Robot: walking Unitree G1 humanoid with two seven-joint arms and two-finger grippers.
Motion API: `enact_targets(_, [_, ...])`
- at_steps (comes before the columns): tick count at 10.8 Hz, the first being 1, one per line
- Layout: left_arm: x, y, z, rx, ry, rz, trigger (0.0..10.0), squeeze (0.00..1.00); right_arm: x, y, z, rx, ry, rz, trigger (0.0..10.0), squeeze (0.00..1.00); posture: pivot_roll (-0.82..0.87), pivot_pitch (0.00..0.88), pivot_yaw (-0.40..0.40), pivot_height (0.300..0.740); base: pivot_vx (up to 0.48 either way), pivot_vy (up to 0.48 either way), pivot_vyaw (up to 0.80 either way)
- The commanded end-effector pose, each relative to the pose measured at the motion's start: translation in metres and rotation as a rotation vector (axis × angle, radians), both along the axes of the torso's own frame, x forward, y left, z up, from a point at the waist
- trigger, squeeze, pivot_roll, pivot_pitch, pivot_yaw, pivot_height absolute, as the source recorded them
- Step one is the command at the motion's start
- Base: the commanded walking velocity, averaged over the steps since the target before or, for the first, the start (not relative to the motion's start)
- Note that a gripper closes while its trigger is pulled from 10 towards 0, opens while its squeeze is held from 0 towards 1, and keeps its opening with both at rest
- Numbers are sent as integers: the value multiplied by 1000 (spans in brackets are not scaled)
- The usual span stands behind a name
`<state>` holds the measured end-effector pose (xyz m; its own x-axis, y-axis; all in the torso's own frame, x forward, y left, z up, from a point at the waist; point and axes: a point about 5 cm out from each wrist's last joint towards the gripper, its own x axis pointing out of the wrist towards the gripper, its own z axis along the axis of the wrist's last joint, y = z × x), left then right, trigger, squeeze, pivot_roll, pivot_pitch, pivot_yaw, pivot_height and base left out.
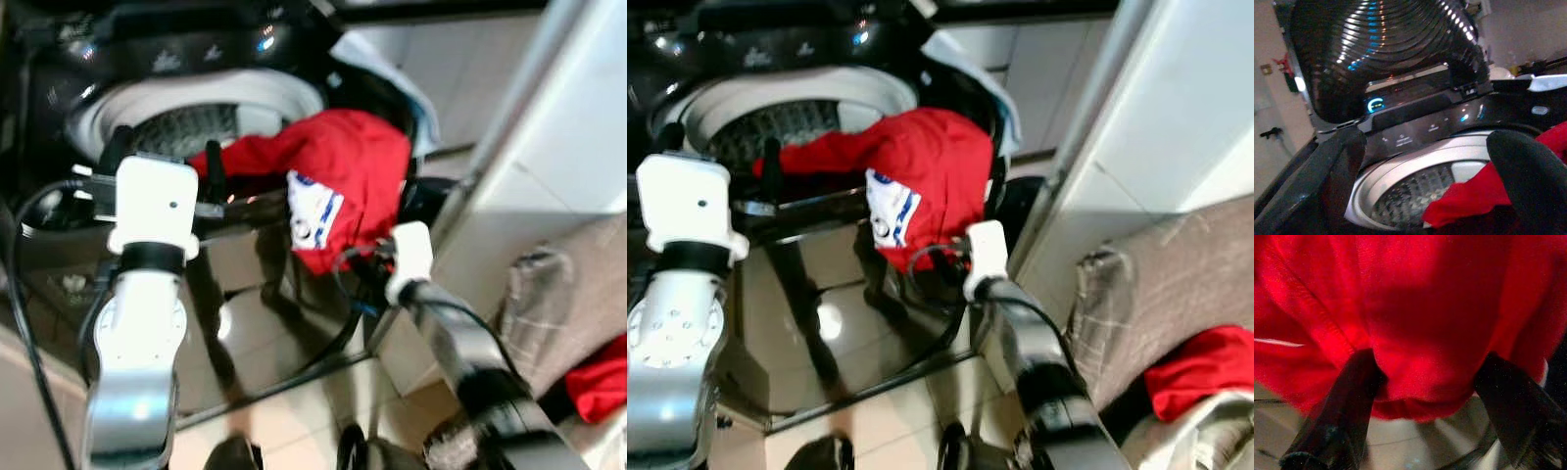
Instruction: Clothes washing
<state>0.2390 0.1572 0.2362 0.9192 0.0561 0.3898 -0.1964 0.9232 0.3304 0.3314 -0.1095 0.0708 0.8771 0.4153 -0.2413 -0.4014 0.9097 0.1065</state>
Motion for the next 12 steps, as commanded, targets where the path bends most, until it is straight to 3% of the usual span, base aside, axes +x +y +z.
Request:
enact_targets(1, [-5, 3, 2, 12, 2, 12, 10000, 0, 3, 1, -1, -75, -26, -23, 10000, 0, 269, 188, -49, 740, 0, 0, 0])
enact_targets(4, [-10, 2, 3, 1, 14, 16, 10000, 0, 18, 25, 13, -109, -106, 6, 10000, 0, 278, 200, -50, 740, 0, 0, 0])
enact_targets(5, [-9, -1, 4, -2, 10, 8, 10000, 0, 24, 26, 16, -126, -109, -24, 10000, 0, 265, 200, -52, 740, 0, 0, 0])
enact_targets(6, [-8, -3, 3, -6, 12, 3, 10000, 0, 28, 26, 18, -135, -107, -47, 1725, 0, 265, 200, -52, 740, 0, 0, 0])
enact_targets(7, [-7, -4, 4, -10, 11, -1, 10000, 0, 33, 28, 23, -138, -103, -71, 0, 0, 258, 200, -51, 740, 0, 0, 0])
enact_targets(11, [-6, -4, 5, -16, 7, -1, 10000, 0, 52, 44, 64, -51, -188, -58, 0, 0, 260, 189, -55, 740, 0, 0, 0])
enact_targets(12, [-4, -5, 4, -20, 5, -4, 10000, 0, 60, 49, 87, -26, -247, -45, 0, 0, 258, 183, -57, 740, 0, 0, 0])
